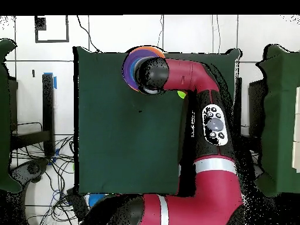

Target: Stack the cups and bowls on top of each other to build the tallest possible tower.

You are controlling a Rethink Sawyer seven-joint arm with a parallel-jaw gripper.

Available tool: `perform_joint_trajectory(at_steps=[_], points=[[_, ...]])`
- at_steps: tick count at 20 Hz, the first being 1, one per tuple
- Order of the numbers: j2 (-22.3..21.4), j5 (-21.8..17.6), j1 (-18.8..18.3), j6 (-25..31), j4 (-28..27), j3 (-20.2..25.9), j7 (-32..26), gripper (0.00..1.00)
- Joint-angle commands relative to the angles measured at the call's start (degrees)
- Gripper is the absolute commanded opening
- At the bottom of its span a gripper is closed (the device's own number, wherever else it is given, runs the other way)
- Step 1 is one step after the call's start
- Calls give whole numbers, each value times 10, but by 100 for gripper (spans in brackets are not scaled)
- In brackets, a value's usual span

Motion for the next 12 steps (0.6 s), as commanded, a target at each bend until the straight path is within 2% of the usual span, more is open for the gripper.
perform_joint_trajectory(at_steps=[1, 12], points=[[39, 8, 16, -16, -12, -2, 85, 0], [60, 18, 25, -25, -41, -6, 88, 0]])
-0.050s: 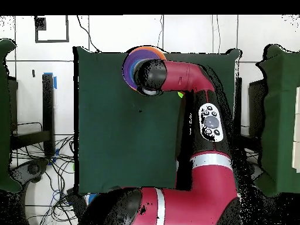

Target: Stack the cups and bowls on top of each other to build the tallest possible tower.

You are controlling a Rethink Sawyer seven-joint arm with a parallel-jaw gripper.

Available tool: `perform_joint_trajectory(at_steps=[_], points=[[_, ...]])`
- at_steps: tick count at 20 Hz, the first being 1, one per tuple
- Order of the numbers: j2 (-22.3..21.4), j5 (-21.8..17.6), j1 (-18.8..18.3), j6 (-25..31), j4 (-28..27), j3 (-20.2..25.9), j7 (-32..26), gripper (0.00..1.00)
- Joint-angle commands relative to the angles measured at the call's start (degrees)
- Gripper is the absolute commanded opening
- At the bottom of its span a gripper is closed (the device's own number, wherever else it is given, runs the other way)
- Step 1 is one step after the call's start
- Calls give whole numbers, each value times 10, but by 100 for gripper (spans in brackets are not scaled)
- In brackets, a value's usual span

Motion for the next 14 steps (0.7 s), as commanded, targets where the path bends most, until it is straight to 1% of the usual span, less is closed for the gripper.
perform_joint_trajectory(at_steps=[1, 5, 10, 14], points=[[40, 8, 18, -26, -33, 4, 88, 0], [44, 16, 21, -26, -42, 1, 85, 0], [38, 24, 20, -31, -35, 0, 77, 0], [39, 31, 19, -28, -40, 2, 71, 0]])
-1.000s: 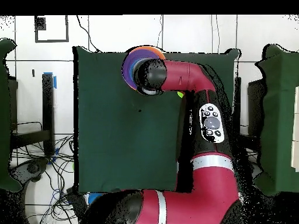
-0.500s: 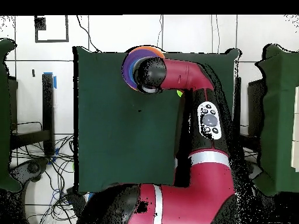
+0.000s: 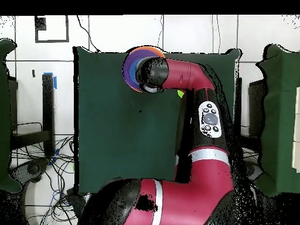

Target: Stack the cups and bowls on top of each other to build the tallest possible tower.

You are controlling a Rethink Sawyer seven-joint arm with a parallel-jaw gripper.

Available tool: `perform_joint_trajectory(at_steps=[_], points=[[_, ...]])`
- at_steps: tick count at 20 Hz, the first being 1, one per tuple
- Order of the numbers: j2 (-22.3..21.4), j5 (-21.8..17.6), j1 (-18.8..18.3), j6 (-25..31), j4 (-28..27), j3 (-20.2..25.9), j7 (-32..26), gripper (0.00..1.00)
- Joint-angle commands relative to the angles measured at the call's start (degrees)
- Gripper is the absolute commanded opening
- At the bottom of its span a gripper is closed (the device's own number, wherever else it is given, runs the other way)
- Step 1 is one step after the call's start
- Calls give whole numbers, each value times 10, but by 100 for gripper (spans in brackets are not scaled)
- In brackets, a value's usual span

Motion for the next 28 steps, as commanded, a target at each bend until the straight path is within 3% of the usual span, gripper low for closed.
perform_joint_trajectory(at_steps=[1, 28], points=[[9, 9, 16, -27, -14, 16, 71, 0], [13, 41, 0, -73, -18, 38, 32, 0]])
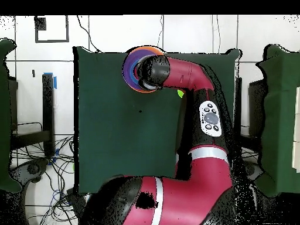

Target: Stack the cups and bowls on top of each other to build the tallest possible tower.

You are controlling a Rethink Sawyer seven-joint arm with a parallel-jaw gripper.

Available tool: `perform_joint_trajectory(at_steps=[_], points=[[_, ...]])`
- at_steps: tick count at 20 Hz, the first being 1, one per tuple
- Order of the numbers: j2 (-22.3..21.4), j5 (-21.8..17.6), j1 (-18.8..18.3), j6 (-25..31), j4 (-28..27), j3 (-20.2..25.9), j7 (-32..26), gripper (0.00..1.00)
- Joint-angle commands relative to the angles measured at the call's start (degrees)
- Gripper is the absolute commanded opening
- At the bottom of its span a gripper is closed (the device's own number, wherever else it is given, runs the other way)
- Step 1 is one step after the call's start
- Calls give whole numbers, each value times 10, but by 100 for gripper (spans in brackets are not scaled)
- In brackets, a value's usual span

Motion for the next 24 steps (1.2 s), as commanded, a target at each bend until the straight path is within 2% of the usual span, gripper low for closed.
perform_joint_trajectory(at_steps=[1, 3, 4, 12, 15, 18, 20, 24], points=[[1, 2, 0, -50, -11, 40, 30, 0], [1, 1, -2, -60, -11, 41, 26, 0], [1, 2, -2, -59, -11, 42, 24, 100], [6, -4, 6, -19, -21, 29, 18, 100], [8, 5, 10, 9, -24, 25, 32, 100], [3, 13, 9, 1, -15, 22, 50, 100], [4, 17, 4, 11, -20, 26, 39, 100], [-26, 23, -2, 33, -1, 19, 35, 100]])
